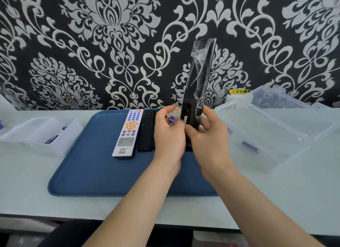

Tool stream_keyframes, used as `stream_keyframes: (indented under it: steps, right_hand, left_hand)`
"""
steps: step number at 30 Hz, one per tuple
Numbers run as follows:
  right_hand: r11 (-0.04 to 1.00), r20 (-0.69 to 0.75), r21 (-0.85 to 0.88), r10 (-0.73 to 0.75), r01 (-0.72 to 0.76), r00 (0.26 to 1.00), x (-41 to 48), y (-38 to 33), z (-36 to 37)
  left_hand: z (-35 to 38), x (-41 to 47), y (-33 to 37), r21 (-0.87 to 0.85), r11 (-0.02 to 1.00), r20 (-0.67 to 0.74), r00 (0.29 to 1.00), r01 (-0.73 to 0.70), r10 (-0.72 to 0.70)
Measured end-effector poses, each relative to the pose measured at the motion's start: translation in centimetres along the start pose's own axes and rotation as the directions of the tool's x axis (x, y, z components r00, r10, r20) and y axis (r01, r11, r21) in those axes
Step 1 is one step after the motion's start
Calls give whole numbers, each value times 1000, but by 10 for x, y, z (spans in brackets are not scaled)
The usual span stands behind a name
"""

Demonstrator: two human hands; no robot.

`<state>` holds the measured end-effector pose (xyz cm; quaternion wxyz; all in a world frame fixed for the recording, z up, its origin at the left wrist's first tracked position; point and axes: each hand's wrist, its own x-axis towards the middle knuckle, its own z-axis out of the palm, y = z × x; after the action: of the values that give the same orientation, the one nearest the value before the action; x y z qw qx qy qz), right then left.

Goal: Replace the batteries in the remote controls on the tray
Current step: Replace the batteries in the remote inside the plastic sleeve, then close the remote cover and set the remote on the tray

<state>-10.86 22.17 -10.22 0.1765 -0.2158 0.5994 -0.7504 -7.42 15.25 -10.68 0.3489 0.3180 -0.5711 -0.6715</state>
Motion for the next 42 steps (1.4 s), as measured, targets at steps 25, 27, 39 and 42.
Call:
stream_keyframes:
  steps: [25,27,39,42]
  right_hand:
    - [925,492,43,309,-377,814,-3,-22,138]
    - [922,519,16,323,-386,792,-5,-17,163]
    - [924,429,79,307,-374,849,-2,5,203]
    - [959,355,17,260,-284,898,0,-3,186]
  left_hand:
    - [-211,51,97,418,908,-222,965,-33,138]
    - [-242,68,95,609,792,-280,945,38,170]
    - [-223,62,88,216,976,-158,985,-37,72]
    - [-199,49,84,263,963,79,996,-49,29]
